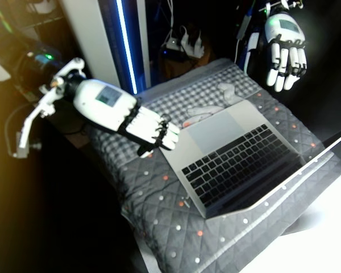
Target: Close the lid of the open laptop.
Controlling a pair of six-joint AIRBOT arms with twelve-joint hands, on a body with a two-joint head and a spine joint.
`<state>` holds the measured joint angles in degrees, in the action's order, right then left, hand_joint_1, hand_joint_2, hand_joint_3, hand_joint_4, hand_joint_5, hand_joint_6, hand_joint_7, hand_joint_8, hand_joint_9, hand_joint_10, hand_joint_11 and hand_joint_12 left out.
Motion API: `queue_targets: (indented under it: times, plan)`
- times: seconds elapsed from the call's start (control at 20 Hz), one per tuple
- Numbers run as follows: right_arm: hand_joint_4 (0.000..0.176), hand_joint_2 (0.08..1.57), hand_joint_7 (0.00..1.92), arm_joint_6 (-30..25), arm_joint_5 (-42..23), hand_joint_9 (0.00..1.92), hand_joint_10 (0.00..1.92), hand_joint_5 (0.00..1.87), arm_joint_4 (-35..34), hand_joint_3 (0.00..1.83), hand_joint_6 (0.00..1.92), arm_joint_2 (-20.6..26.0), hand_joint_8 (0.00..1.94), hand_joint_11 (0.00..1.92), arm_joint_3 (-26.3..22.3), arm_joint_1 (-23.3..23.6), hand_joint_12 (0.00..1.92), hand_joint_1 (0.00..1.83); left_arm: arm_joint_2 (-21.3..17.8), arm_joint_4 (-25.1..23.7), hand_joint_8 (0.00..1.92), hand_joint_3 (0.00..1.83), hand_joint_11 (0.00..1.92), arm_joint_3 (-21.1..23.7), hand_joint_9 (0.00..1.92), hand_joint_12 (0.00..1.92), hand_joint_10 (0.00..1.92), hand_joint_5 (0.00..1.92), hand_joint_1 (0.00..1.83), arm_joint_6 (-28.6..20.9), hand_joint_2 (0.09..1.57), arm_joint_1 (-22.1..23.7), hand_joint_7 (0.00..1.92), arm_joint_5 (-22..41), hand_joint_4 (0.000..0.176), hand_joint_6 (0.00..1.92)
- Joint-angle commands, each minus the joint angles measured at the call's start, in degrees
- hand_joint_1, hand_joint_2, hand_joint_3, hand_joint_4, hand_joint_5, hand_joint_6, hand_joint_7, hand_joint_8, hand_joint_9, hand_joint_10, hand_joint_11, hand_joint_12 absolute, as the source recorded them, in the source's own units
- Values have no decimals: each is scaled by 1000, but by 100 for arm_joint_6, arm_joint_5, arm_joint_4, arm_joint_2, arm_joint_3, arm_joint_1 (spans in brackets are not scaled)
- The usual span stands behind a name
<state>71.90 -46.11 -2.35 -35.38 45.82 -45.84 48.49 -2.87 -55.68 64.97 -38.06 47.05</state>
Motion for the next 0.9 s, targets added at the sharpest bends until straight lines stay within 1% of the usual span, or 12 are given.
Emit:
queue_targets:
  times: [0.0,0.05,0.15,0.2,0.3,0.35,0.4,0.5,0.6,0.7,0.75,0.85]
  plan:
    - [0,1333,0,19,-616,0,0,0,-65,179,0,24,0,0,10,66,0,153,14,47,0,50,0,-6,0,0,0,0,0,1,1307,72,0,662,26,0]
    - [0,1332,0,19,-615,0,0,0,-65,157,0,23,0,0,10,66,0,184,15,47,0,51,0,-5,0,0,0,0,0,1,1319,75,0,663,12,0]
    - [0,1335,0,20,-614,0,0,0,-65,149,0,21,0,0,13,66,0,161,15,47,0,57,0,4,0,0,0,0,1,1,1355,75,0,701,3,0]
    - [0,1334,0,20,-609,0,0,0,-65,145,0,21,0,0,14,65,0,157,14,46,0,50,0,14,0,0,0,0,30,1,1360,74,0,723,21,0]
    - [0,1349,0,20,-608,0,0,0,-69,139,0,24,0,0,15,65,0,135,9,46,0,41,0,34,0,0,0,0,3,1,1362,68,0,738,12,0]
    - [0,1361,0,20,-609,0,0,0,-80,134,0,25,0,0,16,65,0,101,11,46,0,29,0,38,0,0,0,0,0,1,1341,67,0,713,32,0]
    - [0,1370,0,20,-613,0,0,0,-89,125,0,29,0,0,22,66,0,77,22,35,0,26,0,49,0,0,0,0,0,1,1336,44,0,631,44,0]
    - [0,1370,0,20,-668,0,0,0,-117,105,0,49,0,0,30,80,0,117,89,-32,0,27,0,54,0,0,0,0,23,0,1345,6,0,447,60,0]
    - [0,1371,0,29,-767,0,0,0,-155,81,0,90,0,0,28,106,0,183,202,-98,0,24,0,40,0,0,0,0,76,-8,1351,-8,0,262,62,0]
    - [0,1384,0,29,-826,0,0,0,-164,72,0,121,0,0,28,172,0,214,359,-205,0,23,0,-14,0,0,0,0,143,-161,1361,-8,0,79,74,0]
    - [0,1393,0,70,-828,0,0,0,-164,64,0,129,0,0,28,266,0,241,457,-282,0,27,0,-62,0,0,0,0,120,-327,1376,-36,0,-2,69,0]
    - [0,1400,0,157,-826,0,0,0,-164,44,0,128,0,0,27,386,0,289,590,-319,0,22,0,-101,3,0,1,0,175,-418,1381,-136,0,-68,77,0]
